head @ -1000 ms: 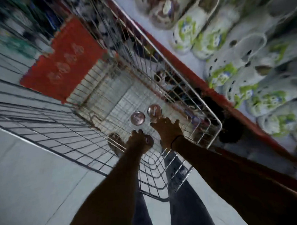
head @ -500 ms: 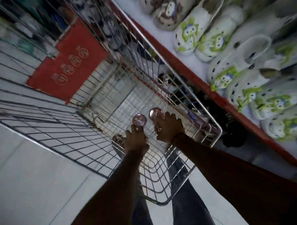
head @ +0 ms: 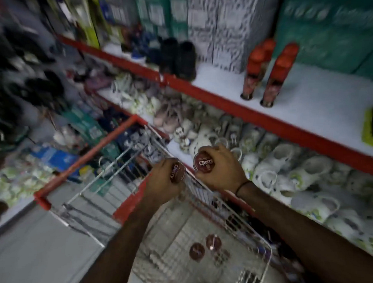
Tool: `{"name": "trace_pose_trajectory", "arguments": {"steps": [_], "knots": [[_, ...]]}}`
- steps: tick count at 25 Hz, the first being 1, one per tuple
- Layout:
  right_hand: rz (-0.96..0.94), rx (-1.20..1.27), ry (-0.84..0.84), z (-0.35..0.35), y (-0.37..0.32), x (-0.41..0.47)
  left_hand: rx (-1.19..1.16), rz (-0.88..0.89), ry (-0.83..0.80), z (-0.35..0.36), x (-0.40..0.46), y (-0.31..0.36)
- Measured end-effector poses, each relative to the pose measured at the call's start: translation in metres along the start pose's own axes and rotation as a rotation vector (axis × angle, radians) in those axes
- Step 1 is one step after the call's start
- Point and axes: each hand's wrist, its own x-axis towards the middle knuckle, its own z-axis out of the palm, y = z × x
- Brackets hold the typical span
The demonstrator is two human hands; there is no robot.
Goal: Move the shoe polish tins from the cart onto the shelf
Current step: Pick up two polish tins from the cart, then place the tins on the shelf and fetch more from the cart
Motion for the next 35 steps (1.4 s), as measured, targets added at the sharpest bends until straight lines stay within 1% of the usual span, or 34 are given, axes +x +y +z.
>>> {"name": "trace_pose_trajectory", "arguments": {"steps": [3, 5, 7, 9, 11, 14, 16, 17, 18, 22, 25, 27, 32, 35], "knots": [[-0.041, 0.009, 0.209, -0.087, -0.006, 0.014, -0.082, 0.241, 0.101, -0.047, 0.041, 0.070], [-0.051, -0.036, 0.317, -0.143, 0.005, 0.016, -0.111, 0.385, 0.134, -0.057, 0.064, 0.125], [0.001, -0.104, 0.394, -0.190, 0.025, 0.011, -0.135, 0.507, 0.148, -0.053, 0.085, 0.181], [0.117, -0.209, 0.405, -0.231, 0.055, 0.001, -0.169, 0.617, 0.136, -0.036, 0.105, 0.237], [0.242, -0.306, 0.341, -0.259, 0.086, -0.008, -0.163, 0.666, 0.046, -0.014, 0.123, 0.281], [0.372, -0.461, 0.324, -0.283, 0.129, -0.009, -0.015, 0.668, -0.142, 0.027, 0.148, 0.325], [0.405, -0.555, 0.236, -0.283, 0.151, -0.002, 0.105, 0.662, -0.222, 0.056, 0.162, 0.335], [0.414, -0.571, 0.191, -0.280, 0.161, 0.003, 0.129, 0.666, -0.242, 0.067, 0.169, 0.338], [0.430, -0.571, 0.171, -0.278, 0.174, 0.007, 0.130, 0.658, -0.251, 0.079, 0.176, 0.342], [0.465, -0.570, 0.218, -0.276, 0.204, 0.029, 0.091, 0.602, -0.194, 0.101, 0.204, 0.355], [0.476, -0.558, 0.209, -0.283, 0.222, 0.043, 0.108, 0.587, -0.199, 0.111, 0.224, 0.366], [0.469, -0.557, 0.229, -0.286, 0.230, 0.048, 0.101, 0.546, -0.195, 0.116, 0.233, 0.371], [0.461, -0.556, 0.250, -0.287, 0.239, 0.050, 0.076, 0.511, -0.221, 0.123, 0.243, 0.371], [0.458, -0.540, 0.248, -0.293, 0.229, 0.043, 0.063, 0.482, -0.269, 0.116, 0.231, 0.372]]}}
